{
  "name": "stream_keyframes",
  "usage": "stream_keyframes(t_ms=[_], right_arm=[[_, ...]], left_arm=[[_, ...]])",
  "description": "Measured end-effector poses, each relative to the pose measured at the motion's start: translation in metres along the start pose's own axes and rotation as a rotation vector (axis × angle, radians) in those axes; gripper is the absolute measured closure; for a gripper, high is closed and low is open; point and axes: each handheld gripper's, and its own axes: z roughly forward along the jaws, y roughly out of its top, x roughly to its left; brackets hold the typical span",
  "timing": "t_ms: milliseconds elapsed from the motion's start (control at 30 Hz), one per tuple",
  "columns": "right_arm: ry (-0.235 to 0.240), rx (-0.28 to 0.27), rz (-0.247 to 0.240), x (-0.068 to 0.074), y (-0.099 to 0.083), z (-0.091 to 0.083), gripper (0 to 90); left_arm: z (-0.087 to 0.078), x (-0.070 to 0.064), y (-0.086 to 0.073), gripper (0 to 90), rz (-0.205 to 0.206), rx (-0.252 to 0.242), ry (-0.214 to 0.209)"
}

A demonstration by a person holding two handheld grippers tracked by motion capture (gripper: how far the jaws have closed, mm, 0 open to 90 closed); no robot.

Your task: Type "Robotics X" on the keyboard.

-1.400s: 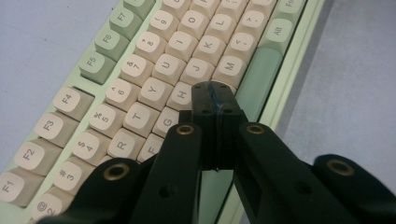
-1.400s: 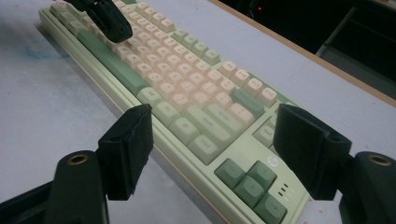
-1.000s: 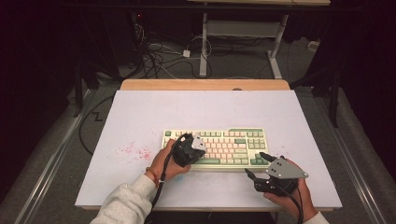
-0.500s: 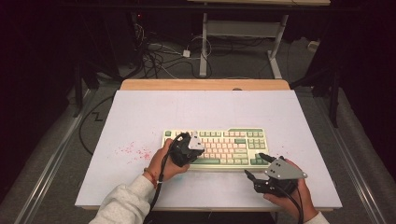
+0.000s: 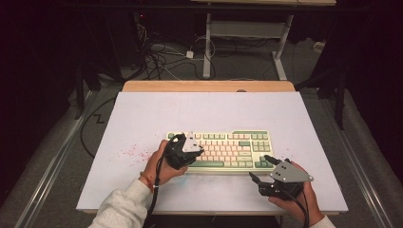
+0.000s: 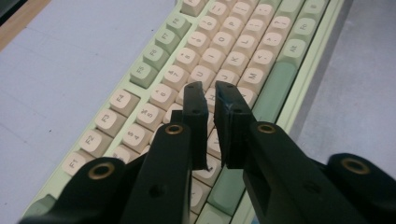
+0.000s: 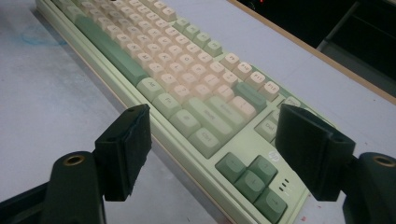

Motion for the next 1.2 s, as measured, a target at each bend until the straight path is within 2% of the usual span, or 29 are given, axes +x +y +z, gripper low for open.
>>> stream_keyframes(t_ms=[167, 267, 333, 500, 567, 633, 767, 933, 967, 1033, 1100, 1200], right_arm=[[-0.001, -0.001, 0.001, 0.000, 0.000, 0.000, 27.5], [0.000, -0.001, 0.001, 0.000, 0.000, 0.000, 27.5], [0.000, -0.001, 0.000, 0.000, 0.000, 0.000, 27.5], [0.003, -0.002, 0.002, 0.000, 0.000, 0.000, 27.6], [0.004, 0.000, 0.004, -0.001, 0.000, 0.000, 27.6], [0.005, 0.000, 0.007, -0.001, 0.000, 0.000, 27.8], [0.008, 0.003, 0.006, -0.001, 0.000, 0.001, 28.7], [0.022, 0.026, 0.012, -0.002, -0.001, 0.004, 36.9], [0.032, 0.029, 0.016, -0.002, -0.001, 0.005, 38.9], [0.039, 0.030, 0.015, -0.002, -0.001, 0.005, 46.6], [0.073, 0.032, 0.021, -0.003, 0.000, 0.007, 54.6], [0.098, 0.050, 0.015, -0.003, 0.002, 0.011, 65.0]], left_arm=[[-0.005, 0.002, -0.005, 71.8, -0.009, -0.031, 0.023], [-0.007, 0.001, -0.010, 63.7, 0.001, -0.045, 0.034], [-0.009, 0.000, -0.013, 59.1, 0.003, -0.049, 0.063], [-0.016, 0.001, -0.023, 44.0, -0.010, -0.074, 0.107], [-0.017, 0.000, -0.026, 35.0, -0.015, -0.080, 0.125], [-0.019, -0.001, -0.031, 28.1, -0.015, -0.094, 0.126], [-0.026, -0.002, -0.040, 19.9, -0.027, -0.129, 0.146], [-0.034, -0.004, -0.055, 18.1, -0.049, -0.149, 0.181], [-0.035, -0.005, -0.058, 17.9, -0.060, -0.141, 0.175], [-0.038, -0.006, -0.063, 17.5, -0.060, -0.137, 0.181], [-0.041, -0.007, -0.068, 17.5, -0.067, -0.133, 0.181], [-0.044, -0.009, -0.077, 17.5, -0.078, -0.125, 0.185]])
